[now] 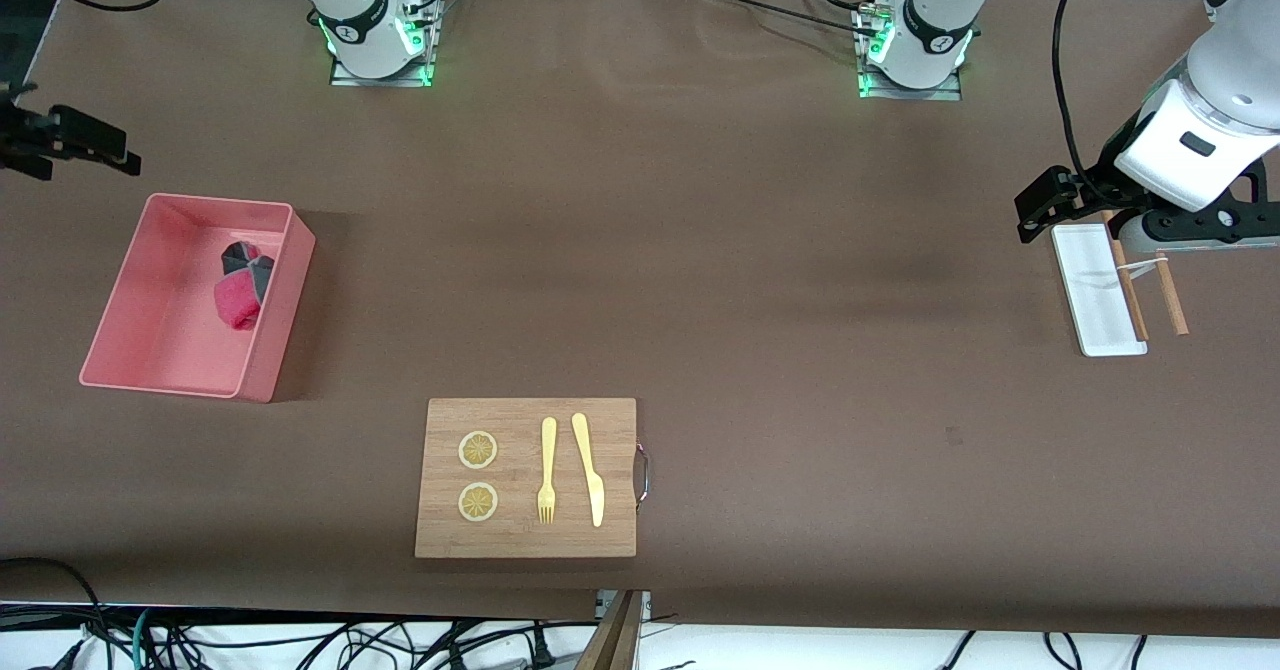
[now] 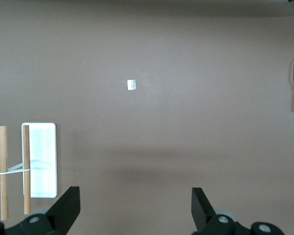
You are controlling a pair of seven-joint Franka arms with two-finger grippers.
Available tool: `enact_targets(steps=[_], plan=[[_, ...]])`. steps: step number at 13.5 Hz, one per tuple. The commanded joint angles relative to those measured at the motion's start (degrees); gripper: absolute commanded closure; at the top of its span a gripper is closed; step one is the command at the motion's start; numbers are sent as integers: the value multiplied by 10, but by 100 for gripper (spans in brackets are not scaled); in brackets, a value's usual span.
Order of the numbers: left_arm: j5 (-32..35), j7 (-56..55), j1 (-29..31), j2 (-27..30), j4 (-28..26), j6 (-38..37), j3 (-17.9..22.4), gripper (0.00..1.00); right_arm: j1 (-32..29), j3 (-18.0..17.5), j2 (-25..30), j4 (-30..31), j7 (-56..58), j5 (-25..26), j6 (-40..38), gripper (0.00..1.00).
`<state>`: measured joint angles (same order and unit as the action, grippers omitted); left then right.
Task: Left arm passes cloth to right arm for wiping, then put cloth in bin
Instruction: 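Open the right gripper to drop the cloth and raise it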
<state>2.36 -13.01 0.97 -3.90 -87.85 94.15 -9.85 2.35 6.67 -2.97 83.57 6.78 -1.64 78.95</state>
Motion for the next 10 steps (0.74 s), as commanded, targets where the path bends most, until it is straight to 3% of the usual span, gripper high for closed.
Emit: enact_targets(steps=[1, 5, 10], plan=[[6, -4, -2, -8, 19, -13, 0, 0, -26, -17, 18, 26, -3, 6, 5, 0], [6, -4, -2, -8, 19, -13, 0, 0, -26, -37, 24, 28, -42, 4, 5, 0], [6, -4, -2, -8, 19, -13, 1, 0, -24, -36, 9, 17, -40, 8, 1, 0]])
